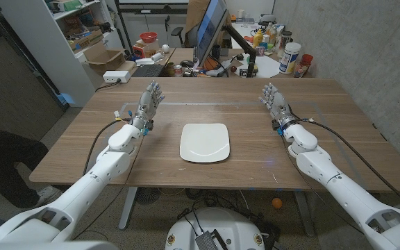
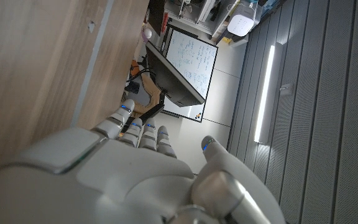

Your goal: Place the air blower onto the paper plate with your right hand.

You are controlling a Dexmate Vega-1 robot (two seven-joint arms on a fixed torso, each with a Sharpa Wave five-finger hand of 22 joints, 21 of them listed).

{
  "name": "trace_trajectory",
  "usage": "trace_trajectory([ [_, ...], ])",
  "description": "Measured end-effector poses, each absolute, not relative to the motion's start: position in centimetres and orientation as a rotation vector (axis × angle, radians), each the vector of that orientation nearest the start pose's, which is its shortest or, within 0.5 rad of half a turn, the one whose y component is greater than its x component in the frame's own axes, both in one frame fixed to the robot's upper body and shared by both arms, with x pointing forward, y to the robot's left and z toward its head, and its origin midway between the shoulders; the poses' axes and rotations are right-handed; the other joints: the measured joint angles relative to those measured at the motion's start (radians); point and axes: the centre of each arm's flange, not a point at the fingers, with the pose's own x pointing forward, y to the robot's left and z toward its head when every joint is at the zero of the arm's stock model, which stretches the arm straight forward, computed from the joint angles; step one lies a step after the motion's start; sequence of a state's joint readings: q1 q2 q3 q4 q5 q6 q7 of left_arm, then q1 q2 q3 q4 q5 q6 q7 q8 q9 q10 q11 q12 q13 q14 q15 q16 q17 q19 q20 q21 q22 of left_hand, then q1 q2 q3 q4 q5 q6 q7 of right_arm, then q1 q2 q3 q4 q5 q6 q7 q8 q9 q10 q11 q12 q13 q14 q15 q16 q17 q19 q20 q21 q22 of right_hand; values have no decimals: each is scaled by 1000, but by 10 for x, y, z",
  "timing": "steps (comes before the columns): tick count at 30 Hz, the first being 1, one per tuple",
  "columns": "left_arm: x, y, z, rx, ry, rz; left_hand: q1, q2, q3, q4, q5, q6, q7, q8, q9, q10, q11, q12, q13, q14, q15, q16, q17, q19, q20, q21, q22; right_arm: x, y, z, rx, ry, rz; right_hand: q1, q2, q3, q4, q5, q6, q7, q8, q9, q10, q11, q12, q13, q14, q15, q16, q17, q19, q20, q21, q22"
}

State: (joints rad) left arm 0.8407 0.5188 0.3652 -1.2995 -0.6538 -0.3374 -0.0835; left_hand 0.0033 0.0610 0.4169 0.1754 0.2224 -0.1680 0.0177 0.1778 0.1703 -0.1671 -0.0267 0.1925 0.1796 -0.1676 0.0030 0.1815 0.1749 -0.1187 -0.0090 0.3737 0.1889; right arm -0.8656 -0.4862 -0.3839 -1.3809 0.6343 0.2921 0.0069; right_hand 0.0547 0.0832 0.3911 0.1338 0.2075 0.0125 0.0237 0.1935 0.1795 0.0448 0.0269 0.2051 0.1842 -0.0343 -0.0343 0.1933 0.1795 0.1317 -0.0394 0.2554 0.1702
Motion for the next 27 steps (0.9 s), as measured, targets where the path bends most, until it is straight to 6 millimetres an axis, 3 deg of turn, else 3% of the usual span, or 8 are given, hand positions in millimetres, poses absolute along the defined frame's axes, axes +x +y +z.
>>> trace_trajectory([
  [1, 645, 308, -15, -7, -648, -228, 0, 0, 0, 0, 0, 0, 0, 0, 0, 0, 0, 0, 0, 0, 0, 0, 0, 0, 0, 0, 0, 639, -262, -19, 37, -644, 182, 0, 0, 0, 0, 0, 0, 0, 0, 0, 0, 0, 0, 0, 0, 0, 0, 0, 0, 0, 0, 0],
  [11, 642, 318, -7, 5, -670, -231, 0, 0, 0, 0, 0, 0, 0, 0, 0, 0, 0, 0, 0, 0, 0, 0, 0, 0, 0, 0, 0, 644, -249, -12, 27, -642, 176, 0, 0, 10, 10, 4, 1, -2, 0, 0, 4, -4, 0, 0, 0, 0, 0, 0, 0, 0, 0, 0],
  [19, 635, 314, 3, 13, -696, -237, 0, 0, 0, 0, 0, 0, 0, 0, 0, 0, 0, 0, 0, 0, 0, 0, 0, -4, 4, 0, 0, 652, -254, -3, -1, -637, 175, 0, 0, 12, 10, 4, 32, 12, 6, 0, 14, 29, 0, 5, 11, 32, 0, 5, 4, 4, -12, 5],
  [27, 630, 301, 11, 29, -714, -250, 0, 0, 1, 1, 0, 0, 0, 0, 0, 0, 0, 0, 0, 0, 0, 0, 0, -4, 4, 0, 0, 655, -263, 6, -89, -645, 167, 16, 16, 30, -8, 4, 80, 12, 15, 5, 45, 34, 7, 5, 40, 32, 7, -1, 29, 3, -12, 5],
])
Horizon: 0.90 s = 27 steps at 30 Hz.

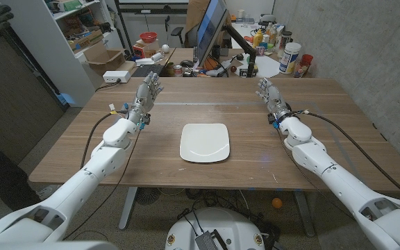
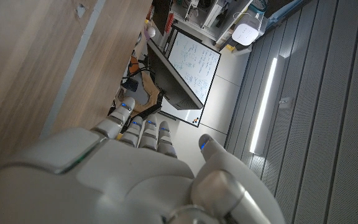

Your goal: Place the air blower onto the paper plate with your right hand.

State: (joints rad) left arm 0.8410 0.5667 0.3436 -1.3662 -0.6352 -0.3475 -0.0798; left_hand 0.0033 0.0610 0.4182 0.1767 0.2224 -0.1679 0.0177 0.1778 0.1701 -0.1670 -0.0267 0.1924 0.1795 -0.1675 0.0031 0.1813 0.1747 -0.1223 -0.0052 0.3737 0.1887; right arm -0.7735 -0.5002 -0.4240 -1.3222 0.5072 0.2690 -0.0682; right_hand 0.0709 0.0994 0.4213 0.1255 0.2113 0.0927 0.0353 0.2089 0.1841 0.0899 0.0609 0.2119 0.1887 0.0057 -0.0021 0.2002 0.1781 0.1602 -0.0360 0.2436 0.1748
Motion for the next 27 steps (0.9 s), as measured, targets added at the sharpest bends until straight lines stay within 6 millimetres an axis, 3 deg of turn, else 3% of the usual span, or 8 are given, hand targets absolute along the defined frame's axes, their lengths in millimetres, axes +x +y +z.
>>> trace_trajectory([
  [14, 629, 294, 10, 25, -713, -248, 0, 0, 1, 1, 0, 0, 0, 0, 0, -4, 4, 0, 0, -4, 4, 0, 0, -4, 4, 0, 0, 641, -274, 31, -303, -700, 90, 22, 6, 17, -23, -4, 0, 0, 0, 5, 3, 0, 1, 0, 5, 6, -4, -1, 5, 6, -3, 0],
  [21, 630, 294, 7, 23, -709, -247, 0, 0, 1, 1, 7, -5, 10, 0, 0, -4, 4, 0, 0, -1, 8, 0, 0, -2, 16, 0, 0, 628, -278, 49, -426, -737, 30, 33, 11, 22, -27, -4, 13, -20, 0, 5, 7, -4, 1, 4, 5, 6, -4, 0, 2, 9, -8, 0],
  [27, 629, 295, 5, 19, -706, -244, 0, 0, 1, 1, 7, -4, 11, 0, 0, -7, 7, 0, 0, -6, 13, 0, 0, 0, 18, 0, 0, 619, -279, 60, -515, -760, -11, 33, 11, 30, -25, -8, 13, -19, 0, 4, 10, -7, 1, 5, 5, 6, -4, 1, 7, 4, -8, 0],
])
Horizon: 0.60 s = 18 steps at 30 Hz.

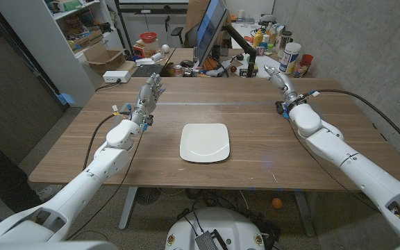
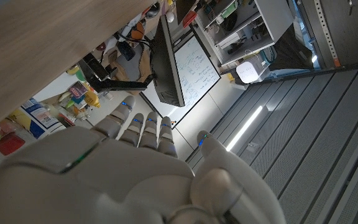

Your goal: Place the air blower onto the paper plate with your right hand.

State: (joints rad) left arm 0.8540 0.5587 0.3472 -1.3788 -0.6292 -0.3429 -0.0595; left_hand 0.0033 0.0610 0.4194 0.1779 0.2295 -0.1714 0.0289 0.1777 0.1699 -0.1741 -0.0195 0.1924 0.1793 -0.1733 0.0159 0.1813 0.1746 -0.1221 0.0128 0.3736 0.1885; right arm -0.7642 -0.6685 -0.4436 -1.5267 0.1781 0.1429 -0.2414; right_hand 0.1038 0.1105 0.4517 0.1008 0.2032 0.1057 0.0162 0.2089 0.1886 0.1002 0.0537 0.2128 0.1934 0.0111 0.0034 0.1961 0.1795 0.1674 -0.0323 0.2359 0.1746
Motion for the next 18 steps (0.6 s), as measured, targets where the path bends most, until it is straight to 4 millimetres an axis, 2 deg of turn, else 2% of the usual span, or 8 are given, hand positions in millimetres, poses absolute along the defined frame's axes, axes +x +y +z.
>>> trace_trajectory([
  [3, 629, 296, 3, 17, -704, -242, 0, 0, 0, 0, 0, 0, 0, 0, 0, 2, 2, 0, 0, 0, 0, 0, 0, 0, 0, 0, 0, 616, -280, 67, -584, -765, -51, 2, -1, 0, 0, 0, 3, 4, 0, 0, 0, 0, 0, 0, 0, 0, 0, 0, 0, 0, -5, 0],
  [8, 627, 300, 2, 15, -708, -237, 0, 0, 0, 0, 0, 0, 0, 0, 0, 4, 4, 0, 0, 0, 0, 0, 0, 0, 0, 0, 0, 612, -279, 75, -661, -776, -95, 9, 4, 4, 4, 0, 7, -8, 0, 0, 0, 0, -4, 0, -2, -9, 0, 4, -1, 0, -8, 0],
  [18, 624, 303, -1, 14, -710, -241, 0, 0, -3, 3, 0, 0, 0, 0, 0, 4, 4, 0, 0, -2, 5, 0, 0, 0, 0, 0, 0, 605, -276, 96, -838, -788, -204, 20, 9, 12, -4, 0, 7, -18, 0, 0, 0, 0, -8, 0, -6, -13, 0, 3, -4, -4, -15, 0],
])
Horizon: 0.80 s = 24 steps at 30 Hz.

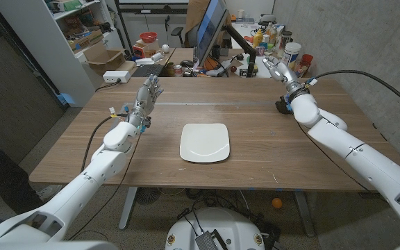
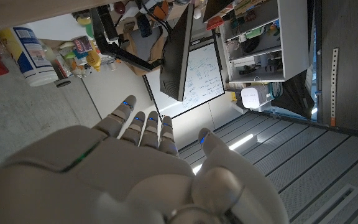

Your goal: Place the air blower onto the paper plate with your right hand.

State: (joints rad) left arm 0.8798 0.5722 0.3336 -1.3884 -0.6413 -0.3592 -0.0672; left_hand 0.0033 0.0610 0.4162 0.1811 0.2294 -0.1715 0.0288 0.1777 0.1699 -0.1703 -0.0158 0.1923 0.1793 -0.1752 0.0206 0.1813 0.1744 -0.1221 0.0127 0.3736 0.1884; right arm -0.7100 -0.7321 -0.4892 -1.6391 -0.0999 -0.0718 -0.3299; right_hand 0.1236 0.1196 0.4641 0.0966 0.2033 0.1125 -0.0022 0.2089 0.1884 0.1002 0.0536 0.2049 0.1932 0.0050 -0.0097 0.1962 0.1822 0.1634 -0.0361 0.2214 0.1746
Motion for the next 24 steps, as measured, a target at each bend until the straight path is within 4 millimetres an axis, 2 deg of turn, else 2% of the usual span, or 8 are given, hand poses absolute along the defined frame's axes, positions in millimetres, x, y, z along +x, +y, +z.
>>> trace_trajectory([
  [4, 623, 303, -3, 14, -711, -245, 0, 0, -1, 1, 0, 0, 0, 0, 0, 0, 0, 0, 0, 3, 3, 0, 0, 0, 0, 0, 0, 605, -278, 102, -908, -782, -262, 13, 0, 4, -4, -1, 5, -5, 0, 0, 6, -6, 0, 0, -2, -1, 0, -1, 0, 0, 0, 0],
  [6, 622, 303, -4, 15, -712, -245, 0, 0, -1, 1, 0, 0, 0, 0, 0, 0, 0, 0, 0, 3, 3, 0, 0, 0, 0, 0, 0, 605, -279, 104, -921, -780, -275, 13, 0, 4, -4, -4, 2, -17, 0, 2, 11, -11, 0, 0, -1, -1, 0, 1, 0, 0, 0, 0],
  [9, 621, 303, -4, 16, -715, -247, 0, 0, -1, 1, 0, 0, 0, 0, 0, 0, 0, 4, 0, 3, 3, 0, 0, 4, 4, 0, 0, 604, -280, 108, -958, -778, -305, 9, 4, -8, 8, -8, -6, -34, -7, 5, 11, -11, 0, 0, 2, -5, 0, 6, 0, 0, 0, 0],
  [12, 619, 302, -4, 17, -716, -252, 0, 0, -1, 1, 4, -4, 3, 0, 0, 0, 0, 4, 0, 3, 3, 0, 0, 4, 4, 0, 0, 604, -285, 111, -1009, -763, -347, -9, -2, -18, 18, -8, -9, -38, -7, 5, 11, -11, 0, 0, 2, -5, 0, 7, -10, -1, -7, 0],
  [15, 618, 301, -5, 17, -718, -255, 0, 0, -1, 1, 4, -4, 3, 0, 0, 0, 0, 4, 0, 3, 3, 0, 0, 4, 4, 0, 0, 605, -289, 113, -1053, -743, -382, -13, -6, -26, 13, -8, -15, -43, -8, 5, 5, -16, 0, 0, -1, -2, 0, 5, -23, 13, -11, 0],
  [20, 616, 300, -6, 19, -721, -259, 0, 0, -1, 1, 4, -4, 3, 0, 0, 0, 0, 4, 0, 3, 3, 0, 0, 4, 4, 0, 0, 606, -293, 113, -1111, -714, -406, -9, -28, -42, -3, -7, -20, -48, -15, 5, -5, -14, -8, 0, -7, 4, -5, 0, -25, 59, -15, 0],
  [24, 615, 299, -6, 20, -722, -260, 0, 0, -5, 5, 4, -4, 3, 0, 0, 0, 0, 4, 0, 3, 3, 0, 0, 6, 1, 0, 0, 608, -296, 113, -1160, -688, -418, -4, -41, -48, -10, -7, -22, -50, -15, 5, -11, -21, -8, 0, -12, 10, -8, -1, -29, 76, -15, 0],
])
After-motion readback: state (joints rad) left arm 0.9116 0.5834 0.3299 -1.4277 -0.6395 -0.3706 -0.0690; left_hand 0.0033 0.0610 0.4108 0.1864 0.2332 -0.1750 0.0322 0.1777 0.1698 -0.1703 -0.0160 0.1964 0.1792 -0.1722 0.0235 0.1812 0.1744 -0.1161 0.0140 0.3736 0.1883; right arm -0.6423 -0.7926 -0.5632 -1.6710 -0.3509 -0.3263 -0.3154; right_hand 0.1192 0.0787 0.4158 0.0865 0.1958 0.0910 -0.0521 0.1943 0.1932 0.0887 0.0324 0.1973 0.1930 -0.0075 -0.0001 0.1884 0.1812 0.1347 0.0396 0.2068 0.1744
